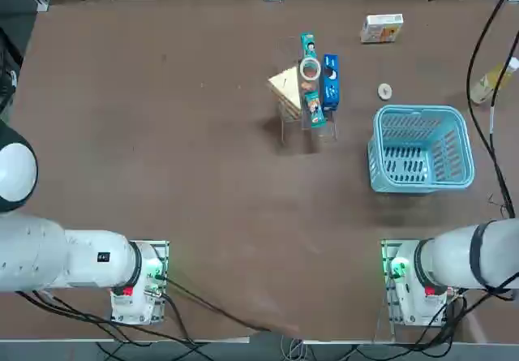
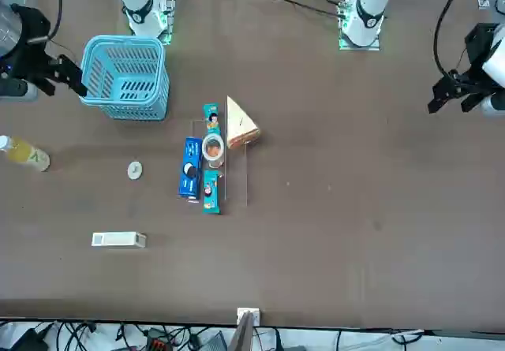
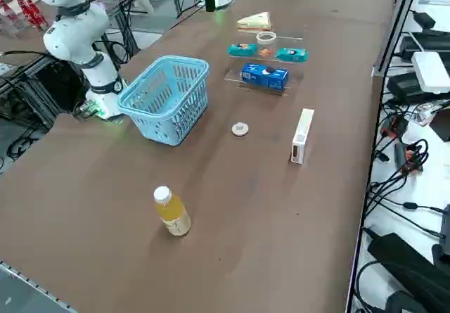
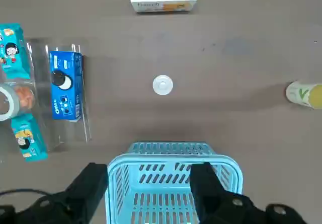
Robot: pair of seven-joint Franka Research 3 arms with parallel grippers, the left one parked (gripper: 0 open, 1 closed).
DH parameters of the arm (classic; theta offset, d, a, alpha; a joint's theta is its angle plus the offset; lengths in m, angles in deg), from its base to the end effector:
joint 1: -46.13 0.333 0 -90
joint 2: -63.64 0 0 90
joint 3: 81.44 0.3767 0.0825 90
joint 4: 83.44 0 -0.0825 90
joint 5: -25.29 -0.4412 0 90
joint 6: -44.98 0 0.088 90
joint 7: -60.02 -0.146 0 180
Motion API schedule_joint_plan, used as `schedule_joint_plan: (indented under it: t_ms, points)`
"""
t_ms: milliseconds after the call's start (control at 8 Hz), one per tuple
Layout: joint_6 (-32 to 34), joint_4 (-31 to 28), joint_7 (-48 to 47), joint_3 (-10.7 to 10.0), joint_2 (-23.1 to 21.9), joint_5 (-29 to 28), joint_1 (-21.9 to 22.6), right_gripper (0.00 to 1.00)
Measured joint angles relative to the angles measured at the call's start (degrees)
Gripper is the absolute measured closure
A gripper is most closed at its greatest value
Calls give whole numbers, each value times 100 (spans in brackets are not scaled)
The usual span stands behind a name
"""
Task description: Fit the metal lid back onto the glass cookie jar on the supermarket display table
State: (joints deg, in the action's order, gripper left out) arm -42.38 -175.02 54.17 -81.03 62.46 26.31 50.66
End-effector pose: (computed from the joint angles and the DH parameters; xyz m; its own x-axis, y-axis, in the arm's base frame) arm 0.5946 0.0488 0.6403 0.9986 -0.0168 -0.0509 -0.0156 -0.9996 0.0233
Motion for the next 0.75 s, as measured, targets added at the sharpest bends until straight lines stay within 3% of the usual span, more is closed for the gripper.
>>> schedule_joint_plan:
  t_ms: [500,750]
  points:
    - [34,-10,4,-69,90,-92,-66,0]
    - [-347,-91,3,-69,561,-122,-73,0]
